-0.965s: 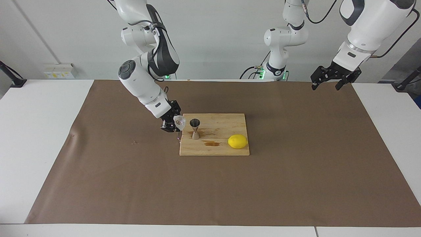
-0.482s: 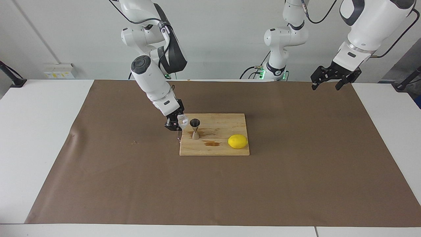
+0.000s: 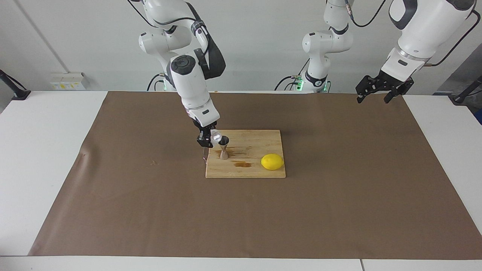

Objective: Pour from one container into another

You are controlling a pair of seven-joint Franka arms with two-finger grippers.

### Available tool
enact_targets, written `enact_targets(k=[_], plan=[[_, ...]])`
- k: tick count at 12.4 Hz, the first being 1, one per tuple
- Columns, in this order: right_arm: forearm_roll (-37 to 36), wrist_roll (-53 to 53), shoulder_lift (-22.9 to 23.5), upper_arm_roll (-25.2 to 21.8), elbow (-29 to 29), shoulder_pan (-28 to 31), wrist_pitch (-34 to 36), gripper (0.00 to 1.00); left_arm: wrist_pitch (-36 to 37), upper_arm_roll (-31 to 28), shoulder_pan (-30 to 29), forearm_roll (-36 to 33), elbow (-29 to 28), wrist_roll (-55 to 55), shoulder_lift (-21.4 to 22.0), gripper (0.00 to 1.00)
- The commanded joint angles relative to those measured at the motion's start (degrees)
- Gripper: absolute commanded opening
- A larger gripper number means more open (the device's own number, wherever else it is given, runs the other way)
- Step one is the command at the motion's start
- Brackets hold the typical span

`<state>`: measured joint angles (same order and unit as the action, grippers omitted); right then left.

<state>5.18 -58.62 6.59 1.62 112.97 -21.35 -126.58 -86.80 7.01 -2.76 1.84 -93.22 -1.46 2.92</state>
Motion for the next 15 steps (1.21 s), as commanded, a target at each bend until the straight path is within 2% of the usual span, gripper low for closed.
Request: enact_targets(k=[1,4,10,15], plan=[[-5.24,2.88,-0.18,0.14,-1.70,-0.10,2.03,0.26,0.58,0.28,-0.58,-0.87,-0.99,0.14,1.22,1.00],[-9.82,6.32,-0.09,0.14,-2.67,-1.94,3.53,0.26,0.58,0.28,-0.58,-0.87,-0.99,0.14,1.22,1.00],[-14.13,6.32,-0.26,0.14,-2.41,-2.82,3.71,0.26,0.49,0.28,-0.58,-0.87,-0.99,0.14,1.22,1.00],[-15.02,6.24,-0.26,0.14,-2.23,-2.91,3.71,0.26,0.49,0.28,-0.58,-0.87,-1.00,0.14,1.22,1.00]])
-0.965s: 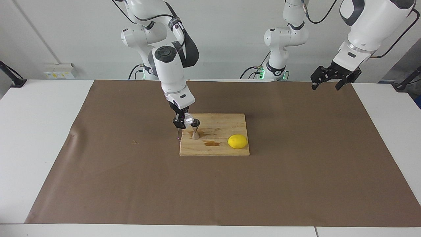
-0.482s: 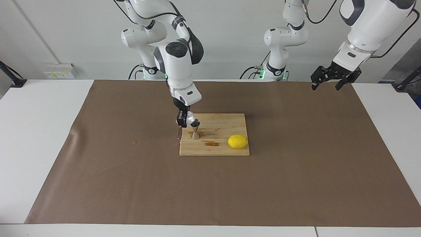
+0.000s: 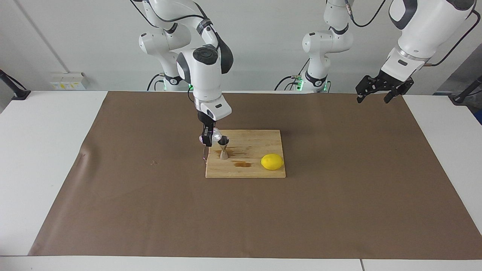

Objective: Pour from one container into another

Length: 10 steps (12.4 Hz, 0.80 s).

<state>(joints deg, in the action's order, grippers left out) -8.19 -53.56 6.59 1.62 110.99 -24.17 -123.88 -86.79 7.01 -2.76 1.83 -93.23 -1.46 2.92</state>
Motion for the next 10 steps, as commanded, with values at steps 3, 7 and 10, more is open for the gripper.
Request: enact_targets(k=[3,7,10], plan=[[-2.01,1.09,-0.17,0.40,-0.25,-0.09,0.83,0.26,0.57,0.28,-0.58,-0.87,-0.99,0.14,1.22,1.00],[-2.01,0.92,-0.08,0.40,-0.25,-0.09,0.74,0.26,0.57,0.28,-0.58,-0.87,-0.99,0.14,1.22,1.00],[-1.49,1.18,0.01,0.40,-0.25,0.00,0.39,0.24,0.57,0.28,-0.58,-0.87,-0.99,0.14,1.22,1.00]])
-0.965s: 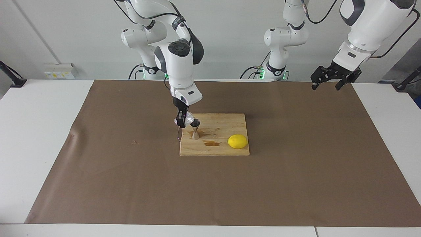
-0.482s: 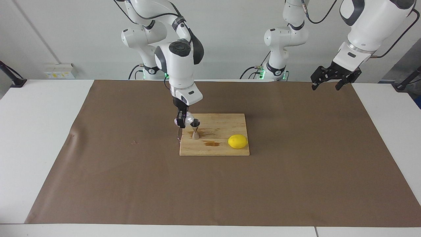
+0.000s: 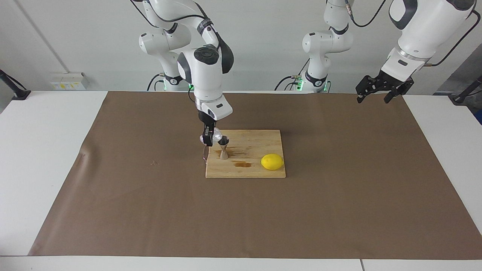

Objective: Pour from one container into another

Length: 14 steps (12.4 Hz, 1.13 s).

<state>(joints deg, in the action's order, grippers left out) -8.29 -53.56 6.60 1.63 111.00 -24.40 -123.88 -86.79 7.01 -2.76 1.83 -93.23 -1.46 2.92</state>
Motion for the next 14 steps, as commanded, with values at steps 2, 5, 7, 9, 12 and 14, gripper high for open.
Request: enact_targets(k=[2,5,7,9,12,14], plan=[[-0.77,1.27,0.08,0.40,-0.35,1.10,0.04,0.24,0.57,0.28,-0.58,-0.87,-0.99,0.14,1.22,1.00],[3.71,0.92,-0.53,0.39,-0.43,1.28,-0.05,0.20,0.57,0.28,-0.58,-0.87,-0.99,0.14,1.22,1.00],[6.07,1.18,-0.62,0.31,-0.43,1.46,-0.05,0.20,0.48,0.28,-0.58,-0.87,-0.99,0.14,1.22,1.00],[7.50,1.01,-1.15,0.31,-0.43,1.90,-0.14,0.20,0.57,0.28,-0.58,-0.87,-0.99,0.14,1.22,1.00],[10.56,-0.40,-2.46,0.31,-0.43,3.83,-0.05,0.20,0.48,0.28,-0.58,-0.87,-0.99,0.14,1.22,1.00],[13.11,-1.89,-3.25,0.22,-0.43,5.58,0.04,0.20,0.48,0.28,-0.58,-0.87,-0.99,0.14,1.22,1.00]])
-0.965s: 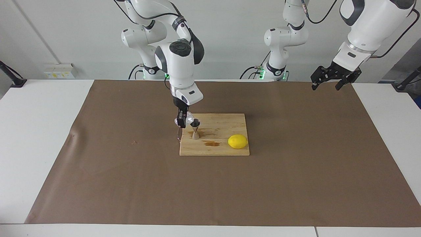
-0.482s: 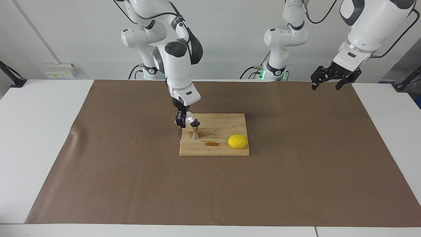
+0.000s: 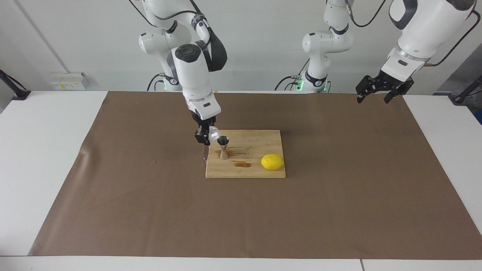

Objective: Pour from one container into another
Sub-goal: 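Carry the white cup back toward its starting spot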

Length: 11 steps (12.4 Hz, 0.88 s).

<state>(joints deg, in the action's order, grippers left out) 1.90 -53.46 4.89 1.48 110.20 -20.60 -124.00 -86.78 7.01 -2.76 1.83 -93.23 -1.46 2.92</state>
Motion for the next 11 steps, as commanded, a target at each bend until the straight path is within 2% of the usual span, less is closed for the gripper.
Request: enact_targets(k=[1,7,11], plan=[[5.45,-3.30,-1.98,0.37,0.36,2.83,0.25,0.20,0.48,0.29,-0.58,-0.87,-0.99,0.14,1.22,1.00],[23.38,-17.26,-3.04,0.28,2.03,11.00,-0.01,0.20,0.56,0.29,-0.58,-0.87,-0.99,0.14,1.22,1.00],[29.81,-31.76,-3.57,0.28,5.80,18.47,0.08,0.20,0.56,0.29,-0.58,-0.87,-0.99,0.14,1.22,1.00]])
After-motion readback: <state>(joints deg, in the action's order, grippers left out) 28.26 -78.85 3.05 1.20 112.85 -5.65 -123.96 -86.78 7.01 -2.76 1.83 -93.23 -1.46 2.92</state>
